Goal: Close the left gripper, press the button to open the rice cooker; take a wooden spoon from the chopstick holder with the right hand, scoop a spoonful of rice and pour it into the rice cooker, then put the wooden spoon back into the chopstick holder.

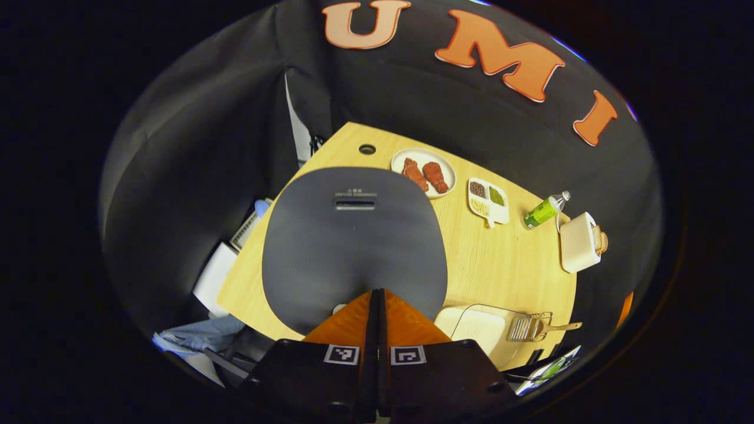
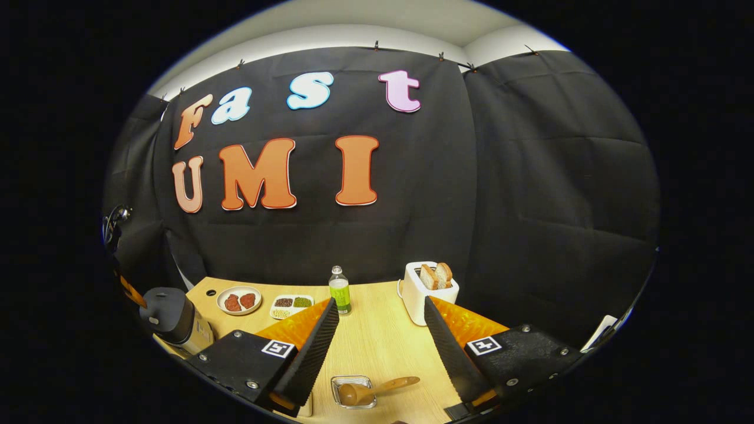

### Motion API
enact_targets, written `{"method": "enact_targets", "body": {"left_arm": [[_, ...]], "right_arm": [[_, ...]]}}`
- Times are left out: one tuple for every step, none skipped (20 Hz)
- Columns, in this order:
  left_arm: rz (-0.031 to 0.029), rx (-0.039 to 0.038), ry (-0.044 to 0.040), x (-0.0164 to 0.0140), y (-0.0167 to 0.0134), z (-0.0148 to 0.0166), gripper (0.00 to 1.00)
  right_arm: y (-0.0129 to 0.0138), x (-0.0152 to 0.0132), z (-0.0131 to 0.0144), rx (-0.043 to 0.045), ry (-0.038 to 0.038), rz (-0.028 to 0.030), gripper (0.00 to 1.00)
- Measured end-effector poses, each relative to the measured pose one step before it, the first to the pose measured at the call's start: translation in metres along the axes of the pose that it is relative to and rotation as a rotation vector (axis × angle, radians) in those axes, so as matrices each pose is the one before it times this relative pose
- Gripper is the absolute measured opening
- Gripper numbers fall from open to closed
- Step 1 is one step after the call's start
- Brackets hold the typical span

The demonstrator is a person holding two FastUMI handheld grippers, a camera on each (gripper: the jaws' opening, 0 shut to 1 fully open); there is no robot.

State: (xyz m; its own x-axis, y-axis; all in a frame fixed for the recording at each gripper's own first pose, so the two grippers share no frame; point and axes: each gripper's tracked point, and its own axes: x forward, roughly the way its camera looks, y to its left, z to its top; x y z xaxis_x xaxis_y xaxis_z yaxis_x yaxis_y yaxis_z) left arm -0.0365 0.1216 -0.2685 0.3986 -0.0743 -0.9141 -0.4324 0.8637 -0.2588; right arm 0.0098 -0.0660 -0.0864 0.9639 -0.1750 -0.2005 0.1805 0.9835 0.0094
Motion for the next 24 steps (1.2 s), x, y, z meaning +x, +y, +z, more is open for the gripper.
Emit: {"method": "enact_targets", "body": {"left_arm": [[-0.00722, -0.02798, 0.02518, 0.00678, 0.00218, -0.00481, 0.06], [-0.0072, -0.02669, 0.02411, 0.00409, 0.00162, -0.00502, 0.06], [-0.00199, -0.01792, 0.01542, 0.00477, 0.0026, -0.00306, 0.06], [0.00007, -0.00863, 0.01054, 0.00367, 0.0019, -0.00088, 0.06], [0.00004, -0.00495, 0.01147, 0.00205, 0.00046, -0.00394, 0.06], [0.00063, -0.00731, 0.01287, 0.00008, 0.00131, -0.00283, 0.06], [-0.00124, -0.00935, -0.00384, -0.00321, 0.00073, 0.00138, 0.06], [0.00061, -0.00226, 0.00037, 0.0015, 0.00015, -0.00066, 0.06], [0.00208, -0.00188, 0.00615, -0.0007, 0.00061, -0.00236, 0.06], [0.0012, 0.00259, 0.00207, 0.00134, 0.0011, 0.0004, 0.06], [0.00388, -0.00071, 0.00516, 0.00031, 0.00123, -0.00063, 0.06], [0.00775, -0.00487, 0.00153, 0.00064, 0.00192, 0.00122, 0.06], [0.00784, 0.00155, -0.00391, 0.00359, 0.00259, -0.0008, 0.05], [-0.00167, -0.00389, 0.01649, -0.00108, -0.00124, -0.00345, 0.07], [-0.00639, 0.00358, -0.0227, -0.00026, 0.00107, 0.0059, 0.06], [-0.00933, -0.00624, 0.01508, -0.00016, 0.0, -0.00467, 0.06], [-0.00887, -0.00826, -0.01307, 0.00103, -0.00036, 0.0, 0.06], [-0.00915, -0.00302, 0.00331, -0.00115, -0.0005, -0.00108, 0.06], [-0.00522, 0.012, -0.01578, 0.00046, 0.00081, 0.00081, 0.06], [0.00169, 0.02207, -0.01435, -0.00303, -0.00054, -0.00011, 0.07], [0.01008, 0.02648, -0.03136, -0.00036, -0.00074, 0.00126, 0.07], [0.0175, 0.03312, -0.03594, -0.0038, -0.00085, 0.00209, 0.06], [0.01889, 0.03531, -0.04328, -0.00697, -0.00307, 0.00429, 0.06], [0.01899, 0.03803, -0.03678, -0.00603, -0.00177, 0.00401, 0.06]], "right_arm": [[-0.00045, 0.00031, -0.0017, 0.00022, 0.00722, -0.00087, 0.91], [0.00021, 0.00165, -0.00237, 0.00236, 0.01012, 0.00109, 0.91], [0.00089, 0.00053, -0.00142, 0.00642, 0.00733, 0.00199, 0.91], [0.00003, 0.00063, 0.00022, 0.00652, 0.00186, -0.00062, 0.91], [0.00063, 0.00066, 0.00013, 0.00418, 0.00023, -0.0003, 0.91], [0.00057, 0.00085, -0.00112, 0.0003, 0.00298, -0.00105, 0.91], [-0.00016, 0.00031, -0.00171, -0.00172, 0.00407, -0.00191, 0.91], [-0.00058, 0.00033, -0.00077, -0.00139, 0.00391, -0.0034, 0.91], [-0.00133, -0.00026, -0.00147, -0.00083, 0.00361, -0.00352, 0.91], [0.00043, -0.0005, -0.00149, -0.00102, 0.00338, 0.00156, 0.91], [-0.00021, 0.00088, -0.00115, -0.00433, 0.00365, -0.00294, 0.91], [-0.00056, 0.00034, -0.0015, -0.00526, 0.0042, -0.00304, 0.91], [-0.00152, 0.00005, -0.00135, -0.00467, 0.0035, -0.00547, 0.91], [-0.00166, 0.00017, -0.00031, -0.00007, 0.00105, -0.00451, 0.91], [-0.00014, 0.00069, -0.00241, 0.00348, 0.00524, -0.00159, 0.91], [0.00007, 0.00096, -0.00263, 0.00762, 0.00574, -0.00009, 0.91], [0.00073, 0.00004, -0.00285, 0.00834, 0.00764, 0.00296, 0.91], [0.00013, 0.00123, -0.00354, 0.00497, 0.01037, -0.00129, 0.91], [0.00043, 0.00073, -0.00375, 0.00443, 0.00815, 0.00227, 0.91], [-0.00003, 0.00051, -0.00527, 0.00039, 0.01052, 0.00078, 0.91], [0.00001, 0.00155, -0.0057, -0.00033, 0.01383, 0.00112, 0.91], [0.00013, 0.00294, -0.00754, 0.0007, 0.0236, -0.00077, 0.91], [-0.00103, 0.00201, -0.00725, 0.00166, 0.02347, -0.00053, 0.91], [-0.00123, 0.00255, -0.0063, -0.00232, 0.0154, -0.00171, 0.91]]}}
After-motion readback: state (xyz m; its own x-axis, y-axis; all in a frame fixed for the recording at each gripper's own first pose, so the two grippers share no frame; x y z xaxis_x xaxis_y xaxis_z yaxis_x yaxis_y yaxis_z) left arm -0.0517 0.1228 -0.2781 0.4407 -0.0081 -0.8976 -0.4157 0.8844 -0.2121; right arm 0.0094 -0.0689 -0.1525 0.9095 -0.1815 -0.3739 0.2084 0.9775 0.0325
